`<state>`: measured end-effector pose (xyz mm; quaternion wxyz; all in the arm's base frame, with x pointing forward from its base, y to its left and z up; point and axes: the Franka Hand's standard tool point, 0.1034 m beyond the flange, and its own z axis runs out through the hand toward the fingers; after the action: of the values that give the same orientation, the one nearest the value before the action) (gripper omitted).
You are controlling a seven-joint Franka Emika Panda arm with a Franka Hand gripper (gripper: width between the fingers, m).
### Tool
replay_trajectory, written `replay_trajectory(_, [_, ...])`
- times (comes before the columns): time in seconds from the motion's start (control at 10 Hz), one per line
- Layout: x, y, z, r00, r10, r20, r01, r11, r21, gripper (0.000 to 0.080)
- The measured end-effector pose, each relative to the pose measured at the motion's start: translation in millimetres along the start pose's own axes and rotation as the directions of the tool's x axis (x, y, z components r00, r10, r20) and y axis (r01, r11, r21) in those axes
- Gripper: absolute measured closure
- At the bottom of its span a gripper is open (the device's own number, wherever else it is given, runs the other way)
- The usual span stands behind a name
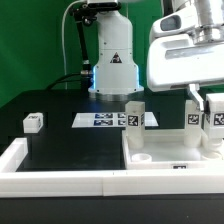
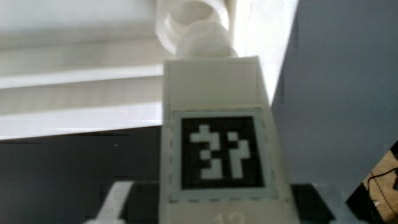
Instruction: Assemble square table
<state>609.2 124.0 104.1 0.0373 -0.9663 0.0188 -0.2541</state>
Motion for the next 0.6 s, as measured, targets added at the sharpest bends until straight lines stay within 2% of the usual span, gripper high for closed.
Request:
replay_trajectory(0.3, [-5.4, 5.0, 7.5, 1.0, -0.005, -0.019, 0.004, 1.0, -0.014, 0.0506])
replay_trajectory(0.6, [-9.6, 7.2, 11.6, 1.0, -0.005, -0.013, 0.005, 1.0, -0.019, 0.0506])
